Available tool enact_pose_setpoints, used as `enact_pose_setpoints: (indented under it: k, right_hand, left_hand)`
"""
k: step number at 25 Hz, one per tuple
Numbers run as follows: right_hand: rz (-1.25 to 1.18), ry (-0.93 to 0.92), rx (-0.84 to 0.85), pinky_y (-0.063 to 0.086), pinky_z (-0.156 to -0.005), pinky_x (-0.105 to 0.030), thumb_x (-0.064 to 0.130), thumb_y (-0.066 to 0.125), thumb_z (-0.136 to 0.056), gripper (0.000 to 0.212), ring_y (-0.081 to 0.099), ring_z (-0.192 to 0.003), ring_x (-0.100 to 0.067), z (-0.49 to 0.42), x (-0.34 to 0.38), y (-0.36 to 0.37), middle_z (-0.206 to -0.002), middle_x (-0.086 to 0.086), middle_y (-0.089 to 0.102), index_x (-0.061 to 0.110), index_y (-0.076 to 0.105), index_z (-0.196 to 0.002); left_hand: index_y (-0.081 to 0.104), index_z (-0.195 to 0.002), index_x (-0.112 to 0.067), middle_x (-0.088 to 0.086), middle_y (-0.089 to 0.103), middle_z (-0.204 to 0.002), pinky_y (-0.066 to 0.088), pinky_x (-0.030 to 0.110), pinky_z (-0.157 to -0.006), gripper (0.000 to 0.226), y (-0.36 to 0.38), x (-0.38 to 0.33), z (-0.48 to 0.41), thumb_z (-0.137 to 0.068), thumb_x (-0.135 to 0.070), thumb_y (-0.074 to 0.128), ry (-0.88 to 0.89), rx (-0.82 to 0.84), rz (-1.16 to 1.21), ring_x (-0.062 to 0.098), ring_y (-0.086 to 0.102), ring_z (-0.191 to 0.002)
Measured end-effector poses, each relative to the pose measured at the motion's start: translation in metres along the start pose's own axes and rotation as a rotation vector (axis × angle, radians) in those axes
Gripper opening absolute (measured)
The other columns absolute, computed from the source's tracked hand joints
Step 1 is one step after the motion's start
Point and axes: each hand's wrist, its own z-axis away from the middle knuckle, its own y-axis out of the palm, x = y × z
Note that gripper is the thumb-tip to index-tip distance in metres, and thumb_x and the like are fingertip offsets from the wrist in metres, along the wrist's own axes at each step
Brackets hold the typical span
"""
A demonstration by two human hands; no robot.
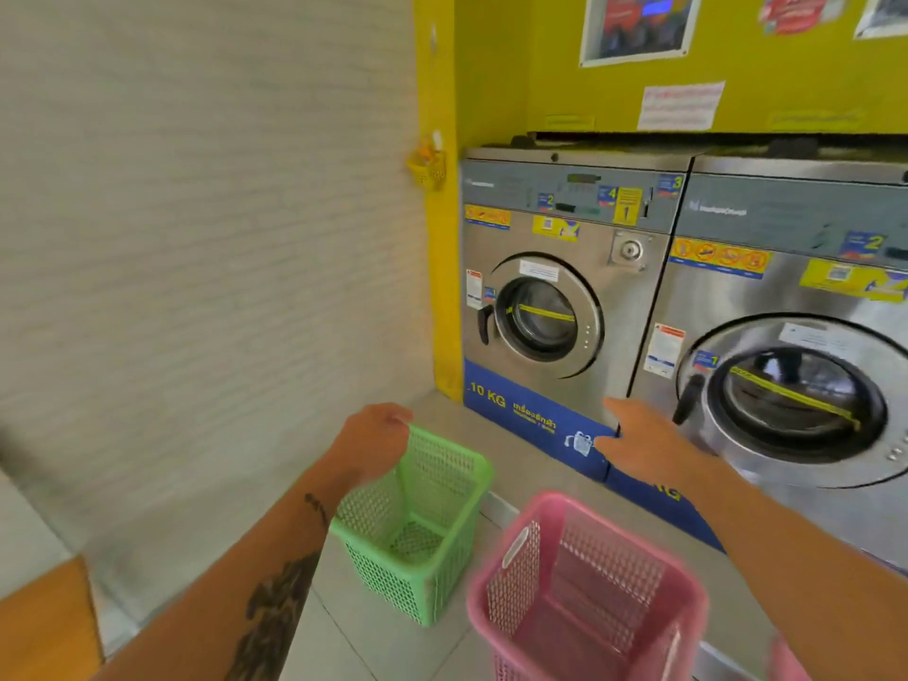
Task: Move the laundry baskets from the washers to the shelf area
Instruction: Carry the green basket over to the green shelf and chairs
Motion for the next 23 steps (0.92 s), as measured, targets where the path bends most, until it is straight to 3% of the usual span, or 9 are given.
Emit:
enact_pose_setpoints:
  k: [4, 7, 9, 12, 15, 17, 20, 21, 23]
  right_hand:
    - [0.005, 0.063, 0.034, 0.049, -0.084, -0.043, 0.028, 0.057, -0.083, 0.035, 0.059, -0.103, -0.036, -0.026, 0.058, 0.039, -0.11, -0.007, 0.061, 0.009, 0.057, -0.112]
    - [0.03, 0.087, 0.09, 0.048, -0.094, -0.051, 0.03, 0.054, -0.08, 0.044, 0.059, -0.106, -0.034, -0.053, 0.08, 0.07, -0.12, -0.014, 0.059, 0.007, 0.057, -0.117]
    - [0.029, 0.123, 0.13, 0.044, -0.099, -0.048, 0.021, 0.056, -0.086, 0.048, 0.052, -0.121, -0.036, -0.074, 0.088, 0.092, -0.134, -0.018, 0.051, 0.001, 0.049, -0.129]
    - [-0.021, 0.176, 0.193, 0.049, -0.094, -0.044, 0.017, 0.055, -0.081, 0.043, 0.059, -0.113, -0.037, -0.121, 0.088, 0.133, -0.126, -0.019, 0.059, 0.006, 0.054, -0.122]
    - [-0.095, 0.233, 0.259, 0.048, -0.099, -0.04, 0.024, 0.059, -0.076, 0.061, 0.058, -0.118, -0.032, -0.162, 0.08, 0.175, -0.134, -0.021, 0.055, 0.002, 0.048, -0.132]
    - [-0.149, 0.264, 0.297, 0.056, -0.081, -0.041, 0.033, 0.059, -0.067, 0.061, 0.063, -0.088, -0.026, -0.188, 0.081, 0.199, -0.112, -0.021, 0.065, -0.001, 0.056, -0.117]
    - [-0.169, 0.337, 0.322, 0.042, -0.044, -0.019, 0.006, 0.055, -0.084, 0.015, 0.054, -0.059, -0.014, -0.213, 0.08, 0.238, -0.079, -0.003, 0.062, 0.019, 0.058, -0.091]
    - [-0.179, 0.367, 0.33, 0.04, -0.044, -0.016, 0.002, 0.053, -0.085, 0.019, 0.056, -0.061, -0.012, -0.219, 0.079, 0.251, -0.079, 0.001, 0.058, 0.02, 0.054, -0.089]
    - [-0.125, 0.421, 0.334, 0.046, -0.062, -0.024, 0.01, 0.052, -0.087, 0.029, 0.063, -0.09, -0.024, -0.233, 0.072, 0.286, -0.108, -0.007, 0.057, 0.012, 0.051, -0.116]
  left_hand:
    - [0.065, -0.121, -0.019, 0.009, 0.061, -0.13, 0.054, 0.037, -0.09, 0.039, -0.024, 0.046, -0.045, -0.089, -0.011, 0.042, -0.001, 0.102, -0.047, 0.028, 0.063, -0.107]
    - [0.065, -0.122, -0.013, 0.007, 0.061, -0.131, 0.053, 0.031, -0.082, 0.04, -0.027, 0.073, -0.084, -0.092, -0.006, 0.04, -0.023, 0.125, -0.054, 0.027, 0.064, -0.103]
    - [0.064, -0.122, -0.013, 0.005, 0.059, -0.134, 0.053, 0.033, -0.087, 0.041, -0.023, 0.094, -0.11, -0.093, -0.008, 0.037, -0.018, 0.163, -0.105, 0.026, 0.063, -0.105]
    - [0.066, -0.119, -0.019, 0.002, 0.058, -0.134, 0.049, 0.033, -0.098, 0.04, -0.01, 0.126, -0.153, -0.094, -0.013, 0.035, -0.028, 0.228, -0.193, 0.026, 0.061, -0.115]
    - [0.065, -0.117, -0.022, 0.004, 0.061, -0.132, 0.048, 0.029, -0.095, 0.039, 0.007, 0.153, -0.185, -0.093, -0.012, 0.036, -0.066, 0.253, -0.198, 0.023, 0.06, -0.116]
    - [0.06, -0.128, -0.019, 0.006, 0.061, -0.132, 0.051, 0.028, -0.087, 0.041, 0.018, 0.174, -0.212, -0.09, -0.011, 0.046, -0.128, 0.245, -0.155, 0.021, 0.064, -0.105]
    - [0.051, -0.138, -0.022, 0.005, 0.048, -0.146, 0.054, 0.029, -0.073, 0.05, 0.031, 0.209, -0.246, -0.088, -0.016, 0.051, -0.146, 0.285, -0.204, 0.02, 0.067, -0.092]
    - [0.048, -0.14, -0.023, 0.004, 0.044, -0.149, 0.054, 0.031, -0.078, 0.054, 0.036, 0.222, -0.258, -0.087, -0.019, 0.052, -0.142, 0.293, -0.261, 0.022, 0.064, -0.101]
    - [0.042, -0.145, -0.021, 0.003, 0.04, -0.152, 0.045, 0.041, -0.104, 0.063, 0.054, 0.253, -0.287, -0.083, -0.024, 0.053, -0.099, 0.349, -0.403, 0.025, 0.047, -0.13]
